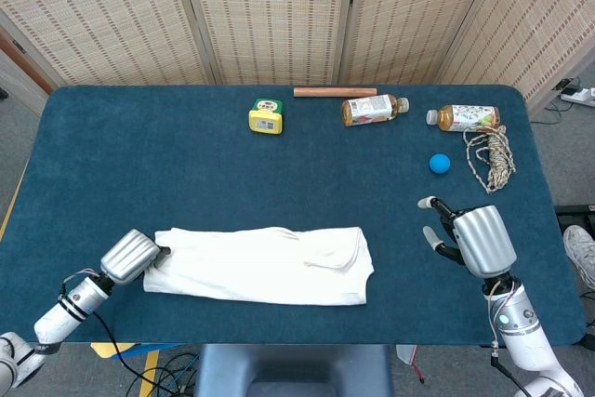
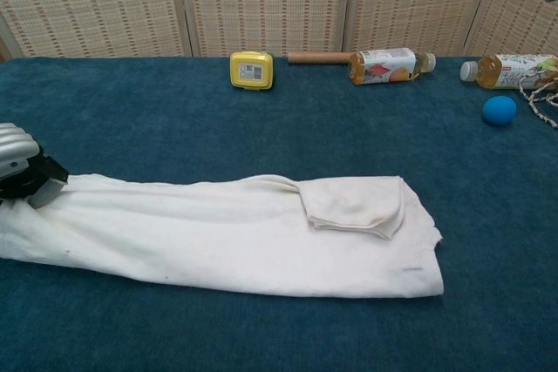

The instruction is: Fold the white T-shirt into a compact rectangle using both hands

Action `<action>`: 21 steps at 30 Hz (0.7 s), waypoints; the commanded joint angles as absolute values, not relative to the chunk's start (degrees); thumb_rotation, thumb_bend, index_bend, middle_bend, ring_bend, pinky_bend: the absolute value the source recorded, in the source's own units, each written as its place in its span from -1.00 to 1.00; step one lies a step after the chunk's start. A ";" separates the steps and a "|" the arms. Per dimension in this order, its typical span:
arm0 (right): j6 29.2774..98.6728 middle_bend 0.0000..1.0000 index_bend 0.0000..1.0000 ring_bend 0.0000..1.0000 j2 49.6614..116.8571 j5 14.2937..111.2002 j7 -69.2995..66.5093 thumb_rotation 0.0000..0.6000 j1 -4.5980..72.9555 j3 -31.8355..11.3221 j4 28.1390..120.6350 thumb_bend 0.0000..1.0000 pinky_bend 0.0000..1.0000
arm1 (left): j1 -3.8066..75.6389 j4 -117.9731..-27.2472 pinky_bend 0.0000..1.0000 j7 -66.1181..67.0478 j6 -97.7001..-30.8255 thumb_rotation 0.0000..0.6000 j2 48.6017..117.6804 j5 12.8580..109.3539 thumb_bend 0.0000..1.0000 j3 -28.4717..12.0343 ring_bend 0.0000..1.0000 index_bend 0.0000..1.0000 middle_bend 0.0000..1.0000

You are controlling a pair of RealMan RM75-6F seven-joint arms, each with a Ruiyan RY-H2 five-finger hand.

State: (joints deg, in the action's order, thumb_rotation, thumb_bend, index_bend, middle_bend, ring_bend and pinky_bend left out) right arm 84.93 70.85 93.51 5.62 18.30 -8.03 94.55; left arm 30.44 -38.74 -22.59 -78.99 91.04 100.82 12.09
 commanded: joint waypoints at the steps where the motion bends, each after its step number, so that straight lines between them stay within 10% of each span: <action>1: 84.86 0.92 -0.25 0.96 70.94 93.48 5.71 1.00 18.40 -8.10 94.58 -0.34 1.00 | 29.60 -37.96 0.92 -22.41 -78.69 1.00 90.07 100.47 0.00 12.27 0.73 0.52 0.89; 21: 85.87 0.92 -0.25 0.96 70.84 93.91 4.92 1.00 18.00 -7.98 94.23 -0.34 1.00 | 29.93 -42.45 0.92 -22.04 -79.06 1.00 86.25 101.25 0.00 10.83 0.73 0.52 0.89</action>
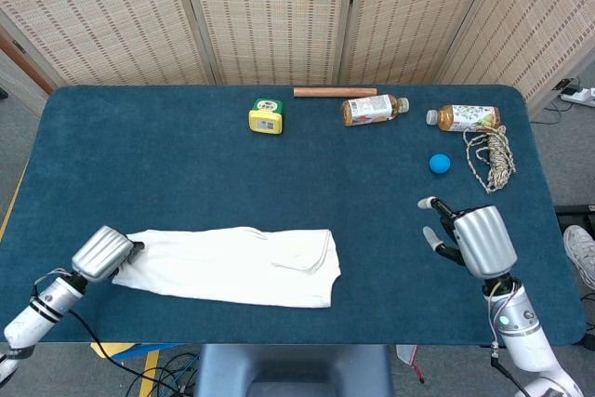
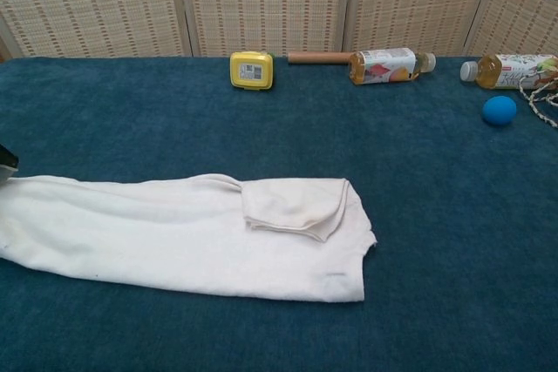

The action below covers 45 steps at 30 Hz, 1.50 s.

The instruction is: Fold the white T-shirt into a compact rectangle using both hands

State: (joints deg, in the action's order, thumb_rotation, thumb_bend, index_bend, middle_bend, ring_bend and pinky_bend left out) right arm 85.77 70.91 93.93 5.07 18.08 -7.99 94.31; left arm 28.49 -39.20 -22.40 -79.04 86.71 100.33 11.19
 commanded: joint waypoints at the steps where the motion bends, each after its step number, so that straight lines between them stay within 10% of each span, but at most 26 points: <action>1: 85.91 0.92 -0.25 0.96 70.82 93.89 4.79 1.00 17.94 -7.95 94.16 -0.34 1.00 | 30.56 -43.96 0.92 -21.85 -78.78 1.00 86.00 101.48 0.00 10.66 0.73 0.52 0.89; 20: 89.03 0.92 -0.25 0.96 69.96 93.34 2.07 1.00 15.24 -7.42 92.41 -0.34 1.00 | 44.25 -80.60 0.92 -1.16 -58.58 1.00 80.44 94.43 0.00 0.82 0.73 0.50 0.89; 45: 90.96 0.92 -0.24 0.96 69.14 92.50 0.70 1.00 12.88 -7.48 91.56 -0.34 1.00 | 51.42 -85.00 0.92 14.28 -51.15 1.00 92.33 85.28 0.00 -6.81 0.73 0.49 0.89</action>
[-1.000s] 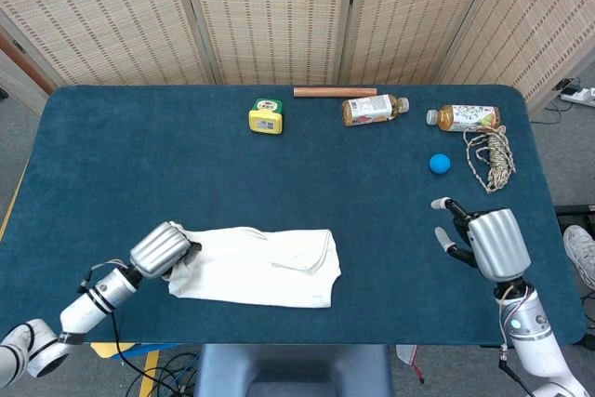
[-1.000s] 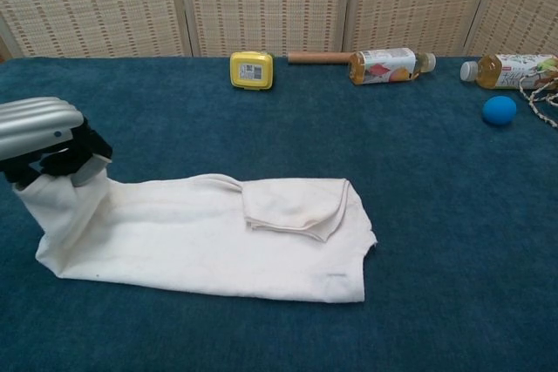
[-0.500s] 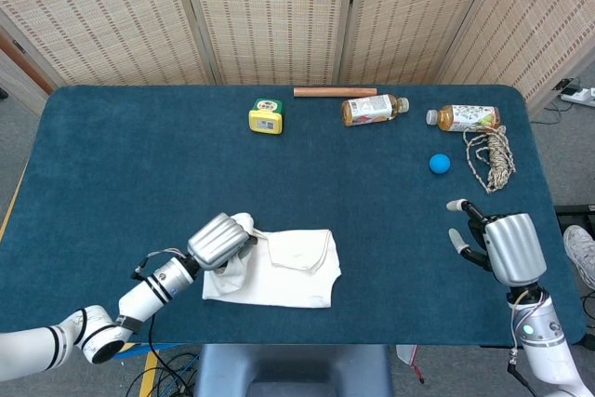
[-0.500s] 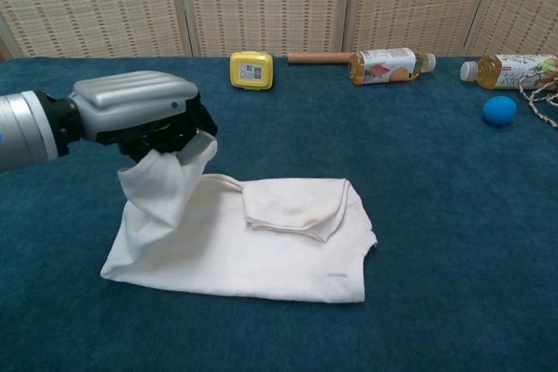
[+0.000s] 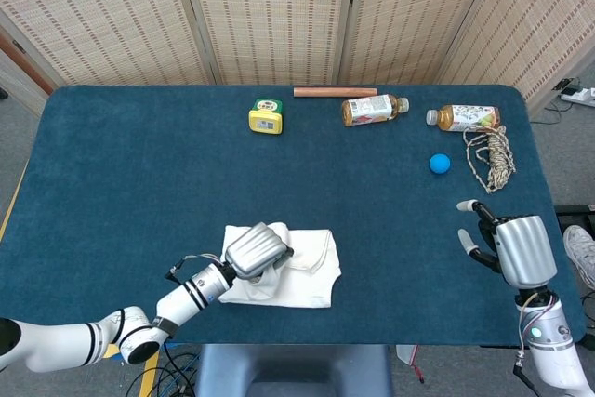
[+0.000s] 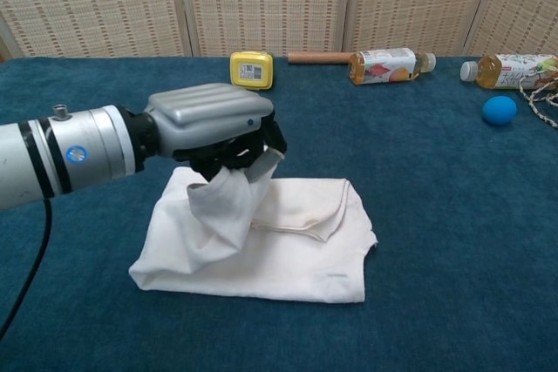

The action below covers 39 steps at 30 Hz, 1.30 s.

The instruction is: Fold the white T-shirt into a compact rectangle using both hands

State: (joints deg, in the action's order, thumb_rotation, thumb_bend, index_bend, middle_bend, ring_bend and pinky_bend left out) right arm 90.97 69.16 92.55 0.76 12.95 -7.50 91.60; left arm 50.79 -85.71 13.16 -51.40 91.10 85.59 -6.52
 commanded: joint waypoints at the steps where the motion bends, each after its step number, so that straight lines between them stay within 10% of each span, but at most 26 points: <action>1: 90.97 0.92 -0.24 0.96 69.11 92.51 0.68 1.00 12.83 -7.47 91.55 -0.34 1.00 | 51.58 -84.77 0.92 14.57 -51.10 1.00 92.82 85.07 0.00 -6.94 0.73 0.49 0.89; 39: 91.27 0.92 -0.24 0.96 68.79 91.55 -1.18 1.00 11.17 -7.63 89.78 -0.34 1.00 | 56.48 -78.69 0.92 29.93 -47.15 1.00 105.12 74.84 -0.01 -8.63 0.73 0.25 0.89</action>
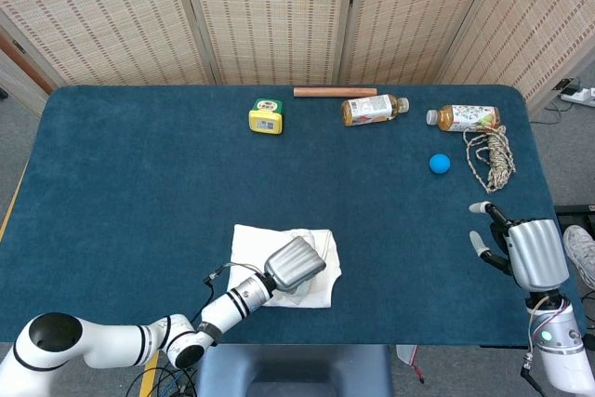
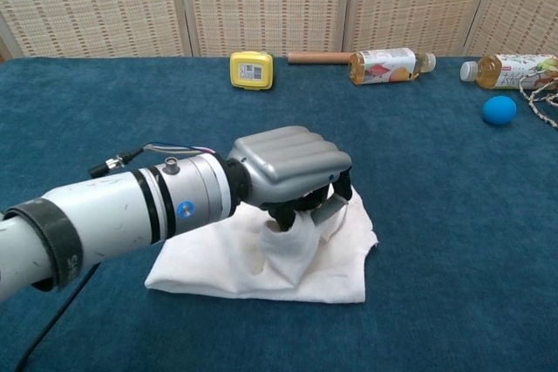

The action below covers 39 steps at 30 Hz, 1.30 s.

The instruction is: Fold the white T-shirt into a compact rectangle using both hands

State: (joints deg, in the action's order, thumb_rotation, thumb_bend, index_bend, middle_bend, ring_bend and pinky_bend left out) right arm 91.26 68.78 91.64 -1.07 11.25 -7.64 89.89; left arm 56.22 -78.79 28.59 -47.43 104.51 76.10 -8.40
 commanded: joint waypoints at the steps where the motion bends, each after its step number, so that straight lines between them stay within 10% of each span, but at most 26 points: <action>1: 91.26 0.92 -0.24 0.96 68.79 91.47 -1.30 1.00 11.11 -7.63 89.69 -0.34 1.00 | 56.55 -78.75 0.92 30.71 -47.04 1.00 105.28 74.10 -0.01 -8.72 0.73 0.21 0.89; 17: 91.64 0.92 -0.23 0.96 68.68 91.49 -1.92 1.00 10.71 -7.80 89.30 -0.34 1.00 | 56.28 -81.47 0.92 36.59 -49.81 1.00 106.41 69.99 -0.35 -8.80 0.73 -0.83 0.89; 39: 92.35 0.92 -0.22 0.96 68.41 91.69 -1.94 1.00 10.33 -8.19 89.80 -0.33 1.00 | 57.50 -80.06 0.92 37.48 -53.15 1.00 109.28 67.16 -0.41 -12.29 0.73 -1.00 0.88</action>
State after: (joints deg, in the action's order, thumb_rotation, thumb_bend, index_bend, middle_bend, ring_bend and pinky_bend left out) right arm 92.35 68.41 91.68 -1.94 10.33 -8.19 89.80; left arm 57.44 -80.18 37.38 -53.03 109.19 67.26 -12.21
